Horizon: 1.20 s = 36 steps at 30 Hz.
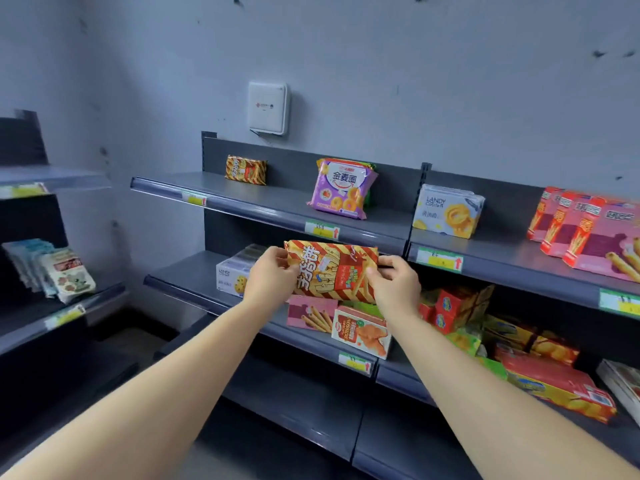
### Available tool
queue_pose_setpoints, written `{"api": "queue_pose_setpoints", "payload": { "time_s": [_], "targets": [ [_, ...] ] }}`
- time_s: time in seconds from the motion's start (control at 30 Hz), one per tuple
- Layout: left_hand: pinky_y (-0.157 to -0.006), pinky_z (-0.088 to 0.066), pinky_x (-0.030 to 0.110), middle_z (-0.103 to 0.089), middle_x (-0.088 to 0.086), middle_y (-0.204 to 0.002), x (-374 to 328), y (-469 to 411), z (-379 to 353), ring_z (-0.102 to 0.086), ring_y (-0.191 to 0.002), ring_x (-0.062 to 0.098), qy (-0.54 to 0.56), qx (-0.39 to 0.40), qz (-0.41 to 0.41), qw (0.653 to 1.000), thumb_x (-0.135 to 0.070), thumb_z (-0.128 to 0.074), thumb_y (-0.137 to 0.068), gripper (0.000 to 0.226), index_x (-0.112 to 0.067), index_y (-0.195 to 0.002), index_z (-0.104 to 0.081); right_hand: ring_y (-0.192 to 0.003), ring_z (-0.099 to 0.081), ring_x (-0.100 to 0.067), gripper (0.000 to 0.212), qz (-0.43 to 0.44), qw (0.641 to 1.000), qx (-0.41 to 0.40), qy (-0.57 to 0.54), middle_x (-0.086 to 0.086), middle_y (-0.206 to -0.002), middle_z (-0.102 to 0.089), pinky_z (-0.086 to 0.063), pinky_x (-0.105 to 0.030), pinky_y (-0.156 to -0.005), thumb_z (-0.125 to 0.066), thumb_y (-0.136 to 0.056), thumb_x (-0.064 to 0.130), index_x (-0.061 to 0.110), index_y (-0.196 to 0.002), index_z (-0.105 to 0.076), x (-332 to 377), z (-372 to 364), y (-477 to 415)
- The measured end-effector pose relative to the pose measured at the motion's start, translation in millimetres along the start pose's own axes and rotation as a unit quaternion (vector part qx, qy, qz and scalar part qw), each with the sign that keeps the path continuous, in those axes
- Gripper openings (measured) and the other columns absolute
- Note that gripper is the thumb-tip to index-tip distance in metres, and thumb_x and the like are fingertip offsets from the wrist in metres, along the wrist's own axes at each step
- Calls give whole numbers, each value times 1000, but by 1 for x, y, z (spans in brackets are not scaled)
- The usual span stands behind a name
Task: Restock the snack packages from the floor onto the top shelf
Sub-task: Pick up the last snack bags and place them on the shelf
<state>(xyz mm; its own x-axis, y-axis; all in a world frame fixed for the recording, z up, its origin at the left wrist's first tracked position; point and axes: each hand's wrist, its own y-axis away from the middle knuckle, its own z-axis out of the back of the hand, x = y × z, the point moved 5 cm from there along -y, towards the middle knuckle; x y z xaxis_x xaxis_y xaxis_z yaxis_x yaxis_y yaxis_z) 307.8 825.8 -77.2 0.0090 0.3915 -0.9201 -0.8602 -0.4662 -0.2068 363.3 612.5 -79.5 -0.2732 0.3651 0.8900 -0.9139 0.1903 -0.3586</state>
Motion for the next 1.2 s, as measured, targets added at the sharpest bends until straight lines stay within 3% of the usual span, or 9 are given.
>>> {"api": "queue_pose_setpoints", "payload": {
  "time_s": [0.07,0.17,0.33,0.47,0.7,0.93,1.03,1.2],
  "targets": [
    [-74,-56,31,-64,-2,-113,1,-32,13,-62,-97,17,-2,-21,-10,1000,-26,-56,-94,32,-16,-124,-53,-89,-65,-16,21,18,1000,5,-3,4,-94,-66,-55,-34,-79,-65,-89,25,17,-109,-64,12,-32,-23],
    [-83,-55,32,-64,2,-120,2,-77,33,-62,-104,19,7,-52,-23,998,-25,-58,-93,36,-15,-128,-53,-92,-66,-17,21,47,999,16,-16,4,-100,-69,-57,-38,-80,-64,-89,27,18,-108,-64,27,-79,-59],
    [-80,-54,27,-63,5,-123,1,-153,70,-60,-103,17,-14,-80,-30,996,-14,-56,-93,40,-13,-133,-50,-95,-66,-18,21,71,994,45,-63,0,-103,-70,-57,-38,-82,-65,-89,25,17,-108,-63,60,-157,-116],
    [-89,-56,38,-63,4,-120,8,-210,96,-62,-106,21,-17,-92,-27,995,-8,-54,-90,42,-16,-131,-50,-92,-67,-18,13,83,993,48,-73,0,-99,-70,-59,-43,-79,-66,-88,25,21,-100,-62,82,-213,-150],
    [-83,-57,34,-66,2,-113,24,-313,134,-65,-97,18,4,-68,-40,997,-10,-54,-92,35,-15,-126,-54,-90,-68,-16,12,89,993,30,-69,3,-99,-72,-59,-43,-79,-67,-87,25,24,-97,-62,110,-303,-202],
    [-67,-50,23,-61,0,-105,43,-410,158,-59,-86,13,-28,-7,-47,998,-10,-50,-95,34,-14,-129,-52,-87,-67,-16,8,49,998,6,-38,9,-88,-67,-59,-41,-78,-66,-86,26,28,-90,-59,122,-376,-244],
    [-62,-51,22,-62,-1,-99,57,-449,160,-60,-78,8,-25,12,-32,999,-4,-47,-94,34,-15,-126,-52,-89,-66,-16,9,22,1000,14,-14,7,-97,-67,-58,-40,-77,-64,-86,26,27,-94,-62,119,-403,-265],
    [-76,-56,30,-57,-11,-80,79,-509,150,-59,-73,5,-11,21,-5,1000,-6,-49,-94,21,-21,-108,-49,-87,-68,-19,9,-3,999,39,6,3,-98,-67,-60,-41,-75,-63,-86,19,25,-93,-62,108,-448,-307]
  ]
}}
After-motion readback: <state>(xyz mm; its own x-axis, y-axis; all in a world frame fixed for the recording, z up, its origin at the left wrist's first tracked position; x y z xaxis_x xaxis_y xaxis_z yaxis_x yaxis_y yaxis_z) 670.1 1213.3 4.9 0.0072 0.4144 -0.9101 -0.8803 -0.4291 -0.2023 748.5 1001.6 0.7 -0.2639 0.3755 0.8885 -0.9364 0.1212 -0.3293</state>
